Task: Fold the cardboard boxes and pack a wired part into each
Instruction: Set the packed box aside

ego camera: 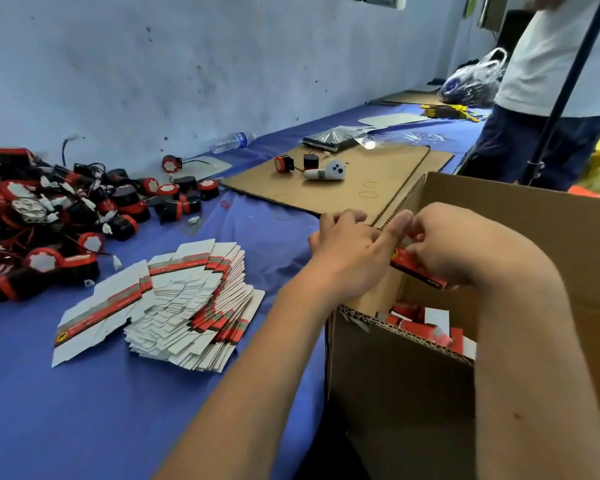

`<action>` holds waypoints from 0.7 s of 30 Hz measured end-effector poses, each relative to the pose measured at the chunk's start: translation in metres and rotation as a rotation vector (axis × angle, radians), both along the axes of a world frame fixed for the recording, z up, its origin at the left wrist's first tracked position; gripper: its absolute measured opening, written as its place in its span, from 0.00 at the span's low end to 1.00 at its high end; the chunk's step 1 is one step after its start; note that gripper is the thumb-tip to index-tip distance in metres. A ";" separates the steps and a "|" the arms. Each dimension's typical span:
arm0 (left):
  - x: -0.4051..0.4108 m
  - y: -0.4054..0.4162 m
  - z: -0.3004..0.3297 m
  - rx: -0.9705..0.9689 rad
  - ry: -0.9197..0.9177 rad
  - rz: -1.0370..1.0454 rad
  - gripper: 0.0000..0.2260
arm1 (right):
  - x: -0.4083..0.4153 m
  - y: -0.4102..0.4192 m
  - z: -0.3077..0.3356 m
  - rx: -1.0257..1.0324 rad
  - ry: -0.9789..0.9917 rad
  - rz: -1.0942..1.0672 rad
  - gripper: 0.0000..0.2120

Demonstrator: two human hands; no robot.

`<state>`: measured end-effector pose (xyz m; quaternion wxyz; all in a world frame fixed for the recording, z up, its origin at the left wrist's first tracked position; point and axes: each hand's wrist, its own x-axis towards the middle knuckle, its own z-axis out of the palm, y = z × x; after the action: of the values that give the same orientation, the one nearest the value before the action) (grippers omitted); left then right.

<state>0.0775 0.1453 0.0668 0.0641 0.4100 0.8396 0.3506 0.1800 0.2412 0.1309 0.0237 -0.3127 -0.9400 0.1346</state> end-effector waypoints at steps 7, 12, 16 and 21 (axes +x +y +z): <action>0.001 -0.002 -0.002 0.138 -0.114 0.055 0.34 | -0.002 -0.012 0.002 -0.201 -0.020 -0.037 0.11; -0.005 -0.012 -0.003 0.375 -0.175 0.074 0.32 | -0.008 -0.013 0.000 -0.023 -0.093 0.016 0.23; -0.038 -0.063 -0.021 0.463 -0.175 0.347 0.22 | -0.035 -0.040 0.001 0.069 0.312 0.030 0.25; -0.082 -0.169 -0.071 0.195 0.017 0.853 0.10 | -0.116 -0.130 -0.023 -0.118 0.375 0.395 0.18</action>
<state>-0.0045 -0.0233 -0.0039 -0.1322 0.0336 0.8973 0.4198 0.0641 0.1117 0.1079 0.1522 -0.0941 -0.9524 0.2468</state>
